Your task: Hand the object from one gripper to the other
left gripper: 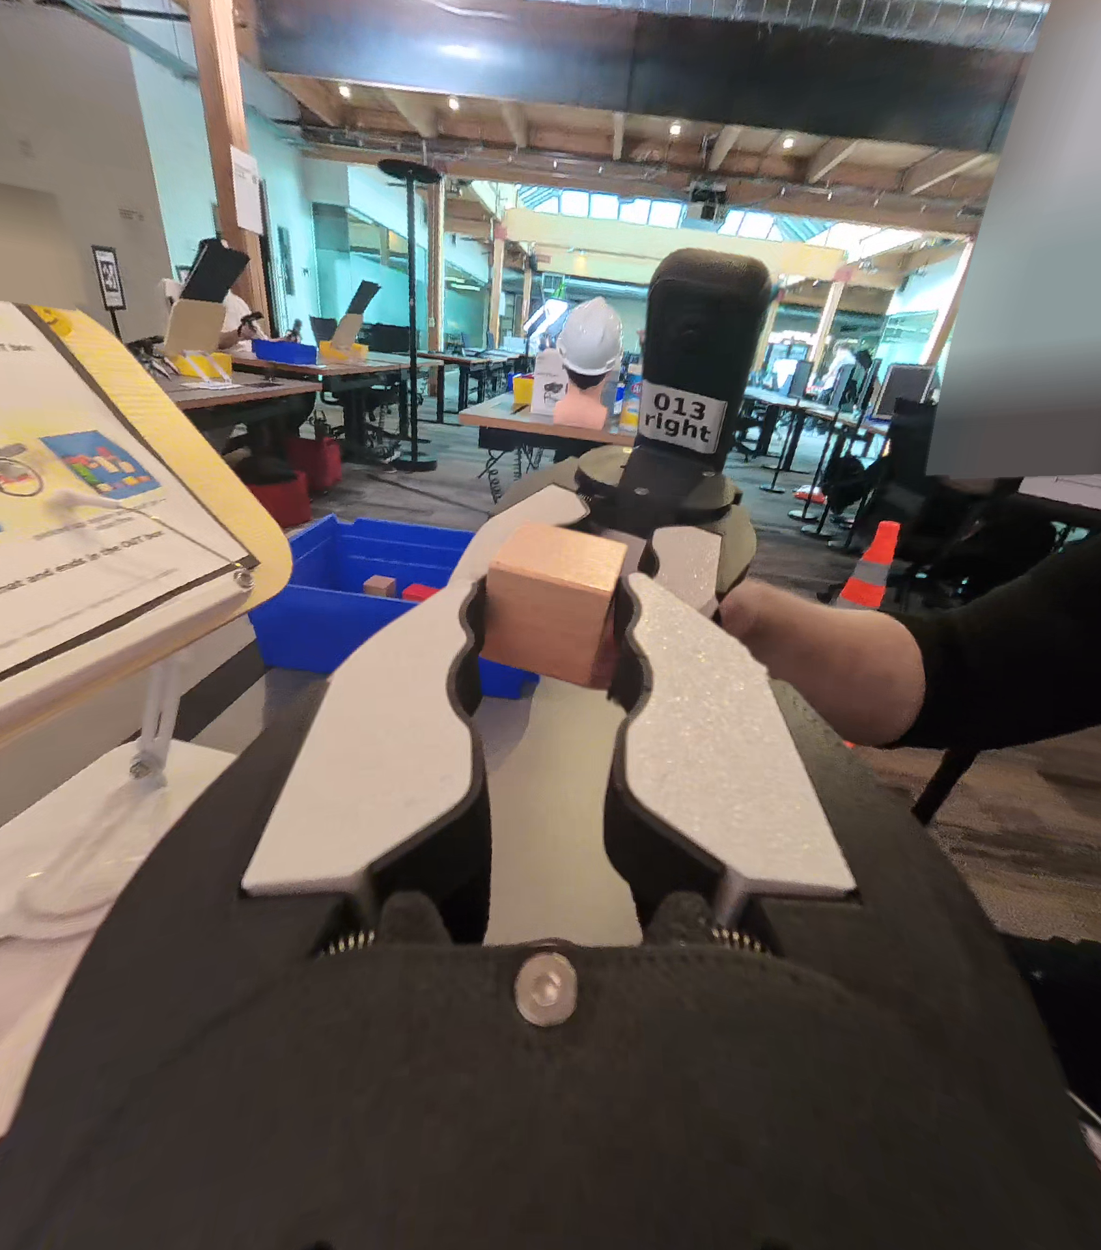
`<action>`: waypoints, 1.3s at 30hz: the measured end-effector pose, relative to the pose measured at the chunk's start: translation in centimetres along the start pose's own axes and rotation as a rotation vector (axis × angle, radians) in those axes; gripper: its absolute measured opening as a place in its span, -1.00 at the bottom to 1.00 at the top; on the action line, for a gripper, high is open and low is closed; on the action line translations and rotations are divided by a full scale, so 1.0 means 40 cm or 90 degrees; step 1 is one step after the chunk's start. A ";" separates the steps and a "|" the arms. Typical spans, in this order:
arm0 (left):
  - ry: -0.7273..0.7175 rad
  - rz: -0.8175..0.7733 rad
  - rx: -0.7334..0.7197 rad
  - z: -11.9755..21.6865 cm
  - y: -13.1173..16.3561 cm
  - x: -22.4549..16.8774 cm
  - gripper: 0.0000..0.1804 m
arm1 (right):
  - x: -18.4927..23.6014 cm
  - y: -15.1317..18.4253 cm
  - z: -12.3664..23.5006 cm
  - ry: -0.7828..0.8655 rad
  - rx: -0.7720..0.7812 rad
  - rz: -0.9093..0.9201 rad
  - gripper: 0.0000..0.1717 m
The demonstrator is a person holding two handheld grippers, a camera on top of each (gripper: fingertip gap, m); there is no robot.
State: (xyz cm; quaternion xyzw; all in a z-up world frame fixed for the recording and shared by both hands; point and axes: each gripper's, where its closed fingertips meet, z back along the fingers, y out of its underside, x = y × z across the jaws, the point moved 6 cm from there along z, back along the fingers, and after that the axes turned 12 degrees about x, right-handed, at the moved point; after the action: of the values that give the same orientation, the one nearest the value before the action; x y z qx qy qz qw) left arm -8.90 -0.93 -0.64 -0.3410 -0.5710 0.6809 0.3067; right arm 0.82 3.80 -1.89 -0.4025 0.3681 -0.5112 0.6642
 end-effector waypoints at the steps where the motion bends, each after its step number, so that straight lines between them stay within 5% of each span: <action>1: 0.004 -0.002 0.001 -0.009 0.003 -0.006 -0.60 | 0.006 -0.004 0.001 -0.012 -0.010 -0.003 -0.40; 12: 0.003 0.002 -0.029 -0.027 0.009 -0.007 -0.48 | -0.039 0.018 0.076 -0.002 0.023 -0.013 -0.63; 19: -0.126 -0.042 0.070 0.074 0.029 0.072 -0.53 | -0.414 0.264 0.377 0.268 0.387 -0.144 -0.62; 22: -0.168 -0.026 0.110 0.115 0.047 0.122 -0.54 | -0.547 0.401 0.431 0.293 0.539 -0.201 -0.62; 29: -0.263 0.027 0.238 0.167 0.127 0.241 -0.45 | -0.722 0.617 0.390 0.255 0.759 -0.264 -0.61; 39: -0.322 0.091 0.333 0.214 0.214 0.354 -0.41 | -0.820 0.721 0.361 0.235 0.848 -0.342 -0.61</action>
State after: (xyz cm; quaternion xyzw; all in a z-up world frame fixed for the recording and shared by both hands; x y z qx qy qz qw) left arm -24.33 4.27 -9.73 -0.1110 -0.4101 0.8862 0.1848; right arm 18.10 42.48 -19.79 0.1019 -0.0253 -0.8307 0.5467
